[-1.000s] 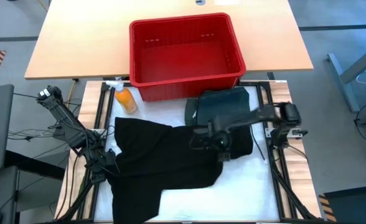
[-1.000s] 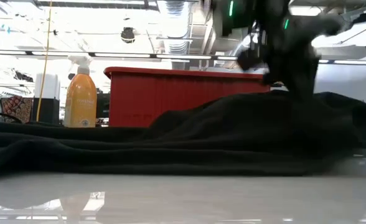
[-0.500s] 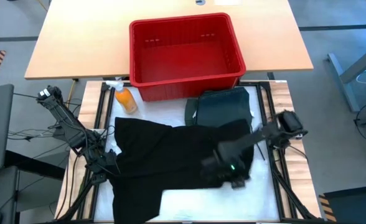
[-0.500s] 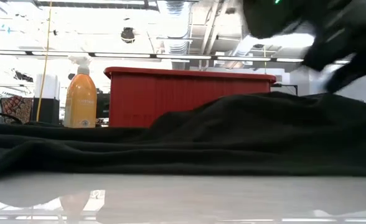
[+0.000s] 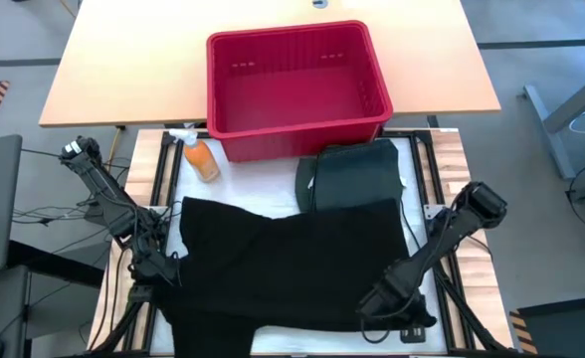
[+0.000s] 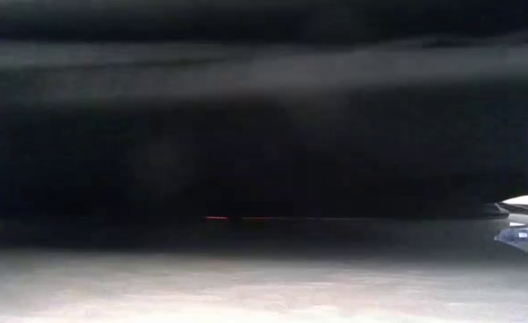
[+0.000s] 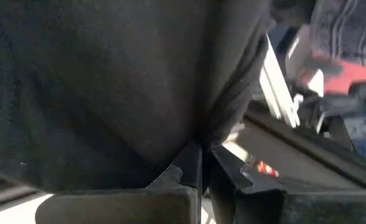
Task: Fold Laundry from Bin
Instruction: Fold the black shirt from the red laundry bin
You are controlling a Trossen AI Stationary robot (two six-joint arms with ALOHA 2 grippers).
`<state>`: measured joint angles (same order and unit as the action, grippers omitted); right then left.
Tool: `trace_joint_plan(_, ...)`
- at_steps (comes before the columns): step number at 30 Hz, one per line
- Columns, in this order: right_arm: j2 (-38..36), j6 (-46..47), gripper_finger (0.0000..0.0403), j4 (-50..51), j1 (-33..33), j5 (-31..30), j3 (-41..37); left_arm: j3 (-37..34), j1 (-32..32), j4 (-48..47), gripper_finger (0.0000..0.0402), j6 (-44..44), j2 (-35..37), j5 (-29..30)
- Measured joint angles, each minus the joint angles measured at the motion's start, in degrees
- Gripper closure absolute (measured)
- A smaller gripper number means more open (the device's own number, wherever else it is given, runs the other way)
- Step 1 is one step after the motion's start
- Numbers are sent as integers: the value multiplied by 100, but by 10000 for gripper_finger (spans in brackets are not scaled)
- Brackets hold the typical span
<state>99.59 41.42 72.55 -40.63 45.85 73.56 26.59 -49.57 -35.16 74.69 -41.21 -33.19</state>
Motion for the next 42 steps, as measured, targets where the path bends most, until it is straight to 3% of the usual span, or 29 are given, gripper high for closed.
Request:
trace_joint_plan(5, -165, 504, 351, -468, 130, -173, 2, 0, -3, -1, 401, -18, 0, -127)
trace_joint_plan(12, -809, 1102, 293, -513, 254, -1379, 7, 0, -5, -26, 402, 38, 0, 51)
trace_joint_plan(16, -963, 1498, 247, -1025, 179, -1207, -268, 0, -6, -24, 401, 121, 0, 98)
trace_joint_plan(21, -1101, 2037, 204, -2484, -184, -1008, -1340, 0, -7, -24, 401, 117, 0, 301)
trace_joint_plan(24, -1433, 2748, 192, -2892, -265, -1788, -2071, 0, -7, -17, 402, 165, 0, 387)
trace_joint_plan(30, -2770, 5115, 190, -3526, -644, -4097, -3302, 0, -7, -13, 401, 224, -2, 405)
trace_joint_plan(34, -3108, 5834, 192, -3802, -831, -4493, -3870, 0, -6, -10, 402, 231, -2, 521)
trace_joint_plan(42, -2728, 5890, 192, -4074, -733, -4597, -4127, 0, -5, -2, 401, 351, -2, 611)
